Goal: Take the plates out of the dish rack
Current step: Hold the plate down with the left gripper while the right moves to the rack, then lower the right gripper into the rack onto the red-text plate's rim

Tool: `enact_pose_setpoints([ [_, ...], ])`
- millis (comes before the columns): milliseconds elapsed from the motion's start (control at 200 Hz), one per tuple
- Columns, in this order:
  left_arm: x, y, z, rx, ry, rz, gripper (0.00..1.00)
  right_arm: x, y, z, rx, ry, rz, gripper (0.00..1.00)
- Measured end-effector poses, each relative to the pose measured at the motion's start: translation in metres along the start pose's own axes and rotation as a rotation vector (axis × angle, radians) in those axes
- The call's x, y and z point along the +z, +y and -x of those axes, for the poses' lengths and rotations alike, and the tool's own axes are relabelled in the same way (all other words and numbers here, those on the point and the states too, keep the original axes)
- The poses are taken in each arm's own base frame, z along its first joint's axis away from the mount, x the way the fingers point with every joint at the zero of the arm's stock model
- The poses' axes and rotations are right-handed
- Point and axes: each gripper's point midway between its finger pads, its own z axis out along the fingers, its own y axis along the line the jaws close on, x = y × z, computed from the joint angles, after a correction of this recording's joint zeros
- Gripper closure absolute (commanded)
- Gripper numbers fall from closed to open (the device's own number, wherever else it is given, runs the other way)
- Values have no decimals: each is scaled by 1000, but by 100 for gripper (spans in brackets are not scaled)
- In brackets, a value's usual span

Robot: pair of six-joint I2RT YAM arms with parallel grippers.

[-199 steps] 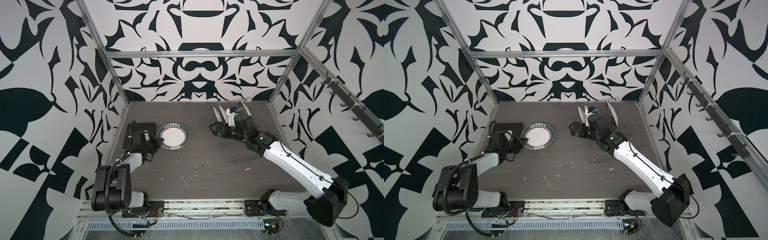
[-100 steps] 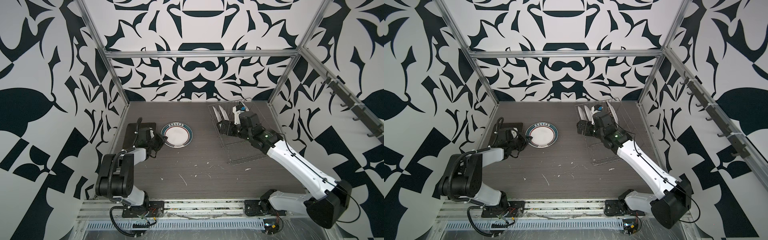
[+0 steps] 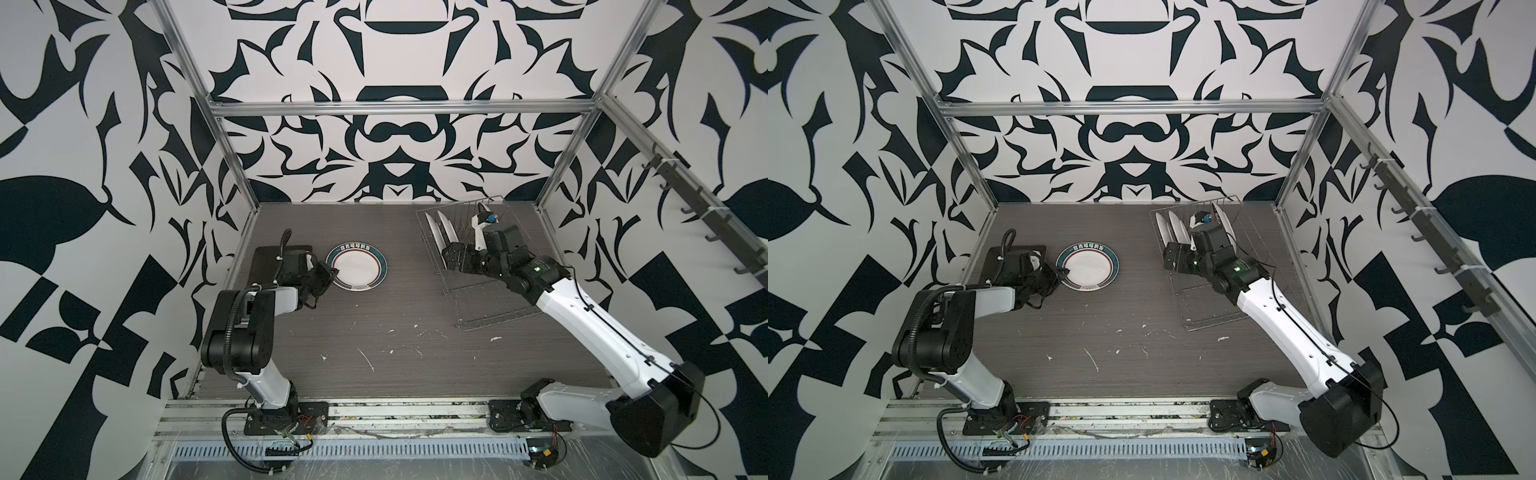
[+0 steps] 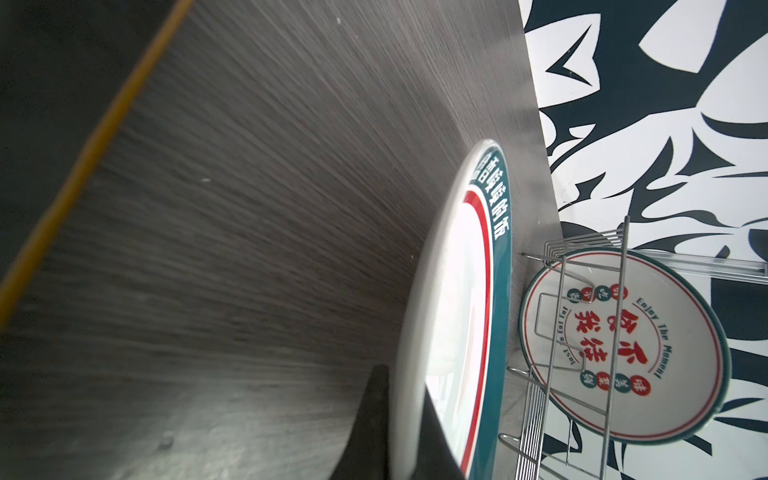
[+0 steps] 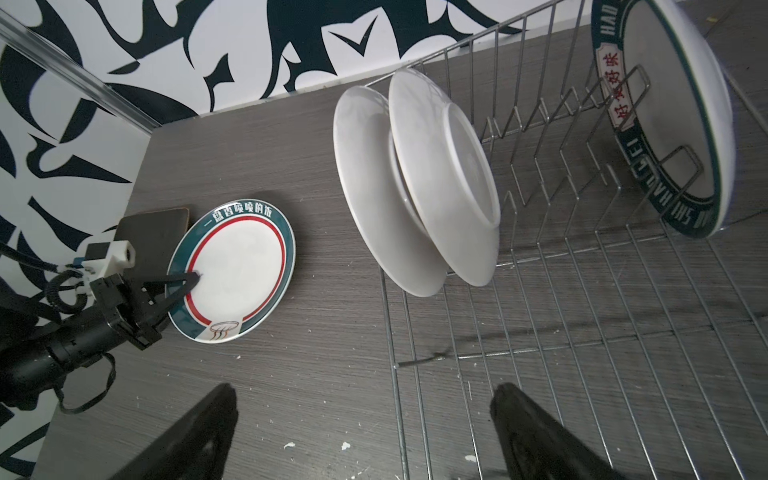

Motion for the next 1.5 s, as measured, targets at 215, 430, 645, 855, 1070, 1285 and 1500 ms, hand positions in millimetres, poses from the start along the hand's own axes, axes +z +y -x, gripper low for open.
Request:
enact_pose_setpoints([
  [215, 10, 2, -1, 2, 9, 4, 100, 0, -3, -2, -18, 8, -14, 1],
  [430, 13, 2, -1, 4, 14, 4, 100, -1, -10, -6, -26, 21, -47, 1],
  [645, 19, 6, -2, -2, 21, 12, 100, -7, -15, -4, -32, 8, -70, 1],
  [855, 22, 6, -1, -4, 22, 7, 87, -12, -16, -2, -37, -2, -71, 1],
  [1070, 22, 4, 0, -3, 19, 2, 70, -12, -19, -3, -35, 2, -81, 1],
  [1285, 22, 2, 3, 0, 12, 2, 47, -12, -22, -5, -37, 8, -91, 1],
  [1500, 22, 6, 1, -4, 22, 19, 32, -11, -27, -4, -37, 6, -111, 1],
])
